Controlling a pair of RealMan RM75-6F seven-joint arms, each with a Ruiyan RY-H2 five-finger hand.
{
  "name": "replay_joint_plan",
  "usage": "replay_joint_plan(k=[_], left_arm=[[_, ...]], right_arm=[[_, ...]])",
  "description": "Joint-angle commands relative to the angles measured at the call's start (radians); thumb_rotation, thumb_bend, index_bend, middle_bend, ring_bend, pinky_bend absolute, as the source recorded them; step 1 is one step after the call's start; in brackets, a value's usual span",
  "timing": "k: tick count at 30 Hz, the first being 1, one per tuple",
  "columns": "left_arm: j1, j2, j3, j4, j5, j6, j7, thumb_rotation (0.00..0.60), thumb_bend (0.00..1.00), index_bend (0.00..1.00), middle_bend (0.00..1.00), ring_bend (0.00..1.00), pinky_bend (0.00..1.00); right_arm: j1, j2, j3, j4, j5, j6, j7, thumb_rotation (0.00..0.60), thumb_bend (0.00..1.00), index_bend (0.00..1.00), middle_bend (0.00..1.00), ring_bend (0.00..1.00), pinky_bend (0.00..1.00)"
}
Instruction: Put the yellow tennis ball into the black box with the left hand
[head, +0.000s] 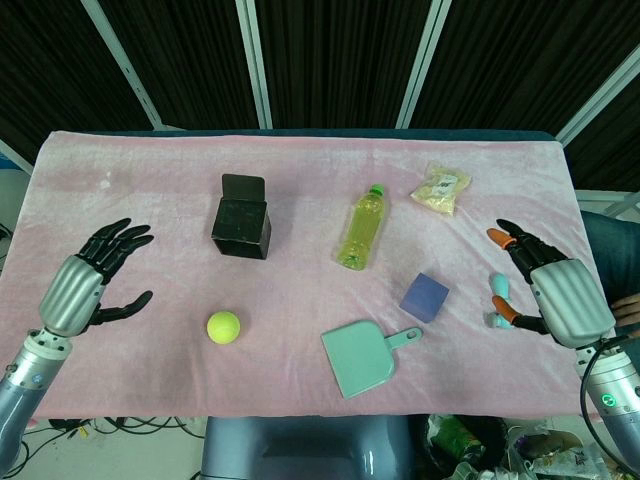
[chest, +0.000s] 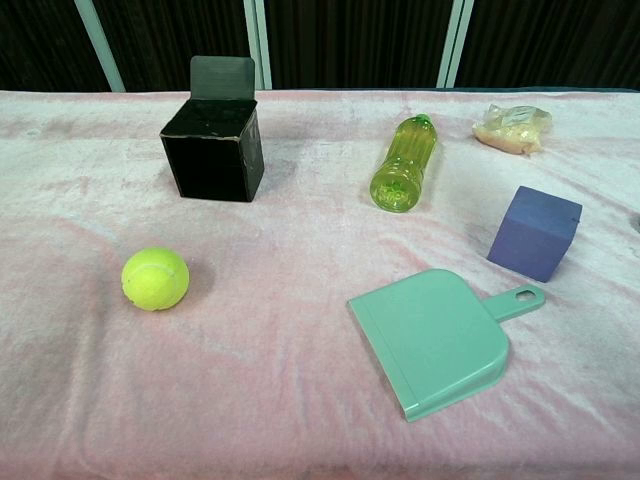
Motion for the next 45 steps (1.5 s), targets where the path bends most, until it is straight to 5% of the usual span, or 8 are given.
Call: replay_joint_plan(k=[1, 18, 28, 37, 45], left_arm=[[-0.039, -0.024, -0.003, 0.009, -0.004, -0.039, -0.026, 0.6, 0.27, 0.15, 0.12, 0.03, 0.13], [-0.073, -0.044, 0.009, -0.001, -0.057, -0.082, 0.001, 0.6, 0.27, 0.15, 0.13, 0.03, 0.13], [-0.012, -0.014, 0.017, -0.073, -0.131, -0.049, 0.206, 0.6, 0.27, 0.14, 0.13, 0.03, 0.1], [0.089, 0.107, 0.081, -0.208, -0.207, -0.041, 0.352, 0.6, 0.27, 0.13, 0.13, 0.03, 0.12], [0.166, 0.127, 0.171, -0.187, -0.198, -0.042, 0.287, 0.6, 0.27, 0.15, 0.14, 0.07, 0.23]], right_arm=[[0.002, -0.007, 0.003, 0.009, 0.02, 0.006, 0.011, 0.6, 0.23, 0.13, 0.06, 0.16, 0.32], [0.003, -0.03, -0.015, 0.041, 0.038, 0.013, -0.025, 0.6, 0.23, 0.11, 0.06, 0.16, 0.32], [-0.047, -0.031, -0.037, 0.021, 0.081, 0.078, -0.125, 0.6, 0.23, 0.11, 0.05, 0.16, 0.32], [-0.176, -0.111, -0.142, 0.009, 0.037, 0.219, -0.314, 0.6, 0.23, 0.1, 0.05, 0.16, 0.32], [-0.272, -0.257, -0.221, 0.229, -0.035, 0.311, -0.329, 0.6, 0.23, 0.1, 0.05, 0.16, 0.32]])
